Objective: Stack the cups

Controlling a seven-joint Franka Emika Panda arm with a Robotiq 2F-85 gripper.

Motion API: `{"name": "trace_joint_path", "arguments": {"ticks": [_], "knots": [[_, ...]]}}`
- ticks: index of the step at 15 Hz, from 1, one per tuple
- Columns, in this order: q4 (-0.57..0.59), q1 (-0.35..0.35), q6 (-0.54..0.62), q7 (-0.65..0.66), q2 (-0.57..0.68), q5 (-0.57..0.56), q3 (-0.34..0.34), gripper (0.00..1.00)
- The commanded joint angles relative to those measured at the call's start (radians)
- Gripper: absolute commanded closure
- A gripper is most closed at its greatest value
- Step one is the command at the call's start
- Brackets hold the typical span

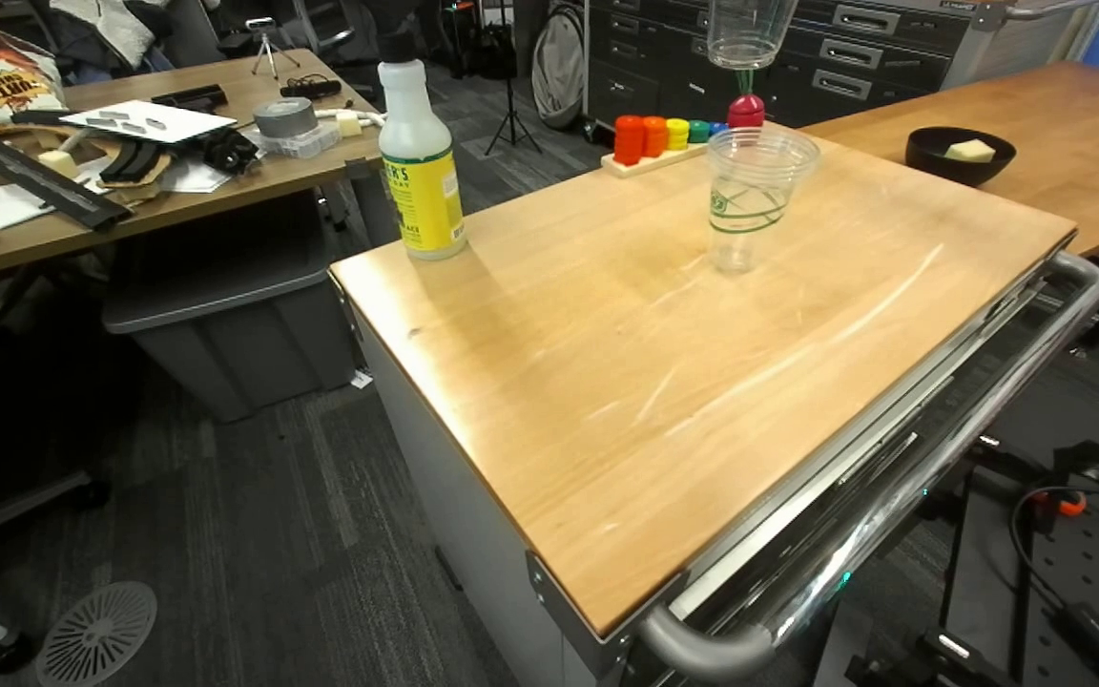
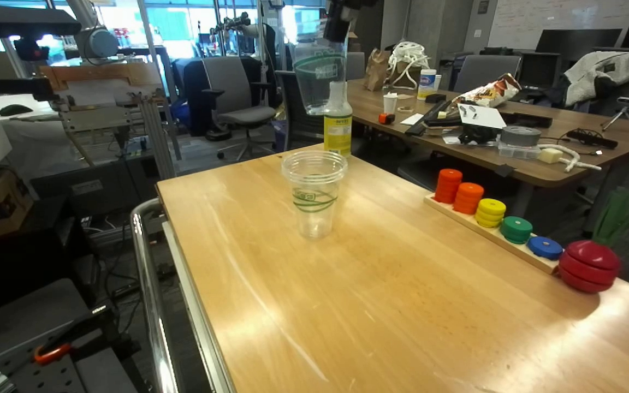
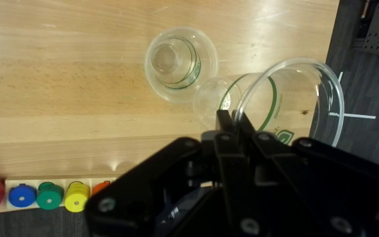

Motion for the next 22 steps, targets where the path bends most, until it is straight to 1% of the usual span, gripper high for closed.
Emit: {"name": "trace_joint_path", "arguments": {"ticks": [1, 6, 10, 16, 17, 18, 19, 20, 22], "knots": [[-0.032, -0.006, -0.013, 0.019, 0.009, -0.005, -0.025, 0.96], [-0.052, -0.016, -0.038, -0.002, 0.066, 0.024, -0.052, 0.96], [-0.059, -0.024, -0.075, -0.019, 0.095, 0.052, -0.051, 0.96], [-0.085, -0.025, -0.026, -0.043, 0.102, 0.04, -0.049, 0.94], [-0.095, -0.025, -0.014, -0.05, 0.098, 0.042, -0.049, 0.68], [-0.105, -0.025, 0.004, -0.057, 0.093, 0.042, -0.049, 0.68], [-0.118, -0.026, 0.026, -0.064, 0.088, 0.05, -0.049, 0.64], [-0.131, -0.027, 0.048, -0.069, 0.083, 0.056, -0.049, 0.55], [-0.17, -0.029, 0.099, -0.088, 0.066, 0.071, -0.05, 0.4]]}}
